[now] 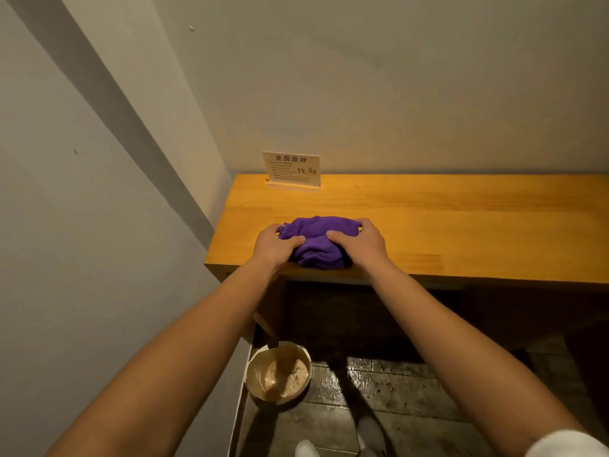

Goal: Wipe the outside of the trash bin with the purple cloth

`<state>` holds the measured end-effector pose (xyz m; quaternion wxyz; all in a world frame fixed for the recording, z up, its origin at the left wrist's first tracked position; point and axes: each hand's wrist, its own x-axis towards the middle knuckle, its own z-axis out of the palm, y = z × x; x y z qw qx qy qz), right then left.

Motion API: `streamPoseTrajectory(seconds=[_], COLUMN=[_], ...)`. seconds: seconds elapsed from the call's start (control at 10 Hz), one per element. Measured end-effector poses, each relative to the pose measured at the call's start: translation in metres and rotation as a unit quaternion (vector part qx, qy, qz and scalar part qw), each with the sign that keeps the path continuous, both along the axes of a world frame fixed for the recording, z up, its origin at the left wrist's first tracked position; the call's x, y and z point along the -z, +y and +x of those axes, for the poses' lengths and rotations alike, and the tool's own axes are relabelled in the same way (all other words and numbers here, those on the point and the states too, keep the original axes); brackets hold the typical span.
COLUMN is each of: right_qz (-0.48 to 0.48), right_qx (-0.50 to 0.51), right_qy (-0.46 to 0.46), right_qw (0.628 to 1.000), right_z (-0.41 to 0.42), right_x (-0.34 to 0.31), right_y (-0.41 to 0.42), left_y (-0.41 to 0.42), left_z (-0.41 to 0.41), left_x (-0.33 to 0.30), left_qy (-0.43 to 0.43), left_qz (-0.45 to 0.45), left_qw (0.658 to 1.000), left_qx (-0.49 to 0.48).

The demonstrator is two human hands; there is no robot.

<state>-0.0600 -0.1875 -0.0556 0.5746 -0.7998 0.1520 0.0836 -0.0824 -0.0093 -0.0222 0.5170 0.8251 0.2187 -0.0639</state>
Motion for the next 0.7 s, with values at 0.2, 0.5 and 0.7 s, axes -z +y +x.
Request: streamPoseTrajectory(seconds=[0.2, 0.5, 0.7], right_qz=[-0.173, -0.36, -0.39], right_qx=[-0.021, -0.116, -0.155], right_qy=[-0.041, -0.13, -0.271], right_qw=[0.984, 0.916, 0.866], right_z=[0.024, 0.046, 0.077], right_x=[0.026, -0.024, -0.182], right_y=[-0.002, -0.006, -0.006], left_y=[-0.009, -0.008, 0.018], left_z=[0.034, 0.027, 0.06], left_x=[0.035, 0.016, -0.101], left_qy=[0.046, 0.029, -0.145], left_qz=[0.126, 0.398, 0.511], left_qw=[0.991, 0.914, 0.83], left_qx=[0.016, 0.073, 0.171])
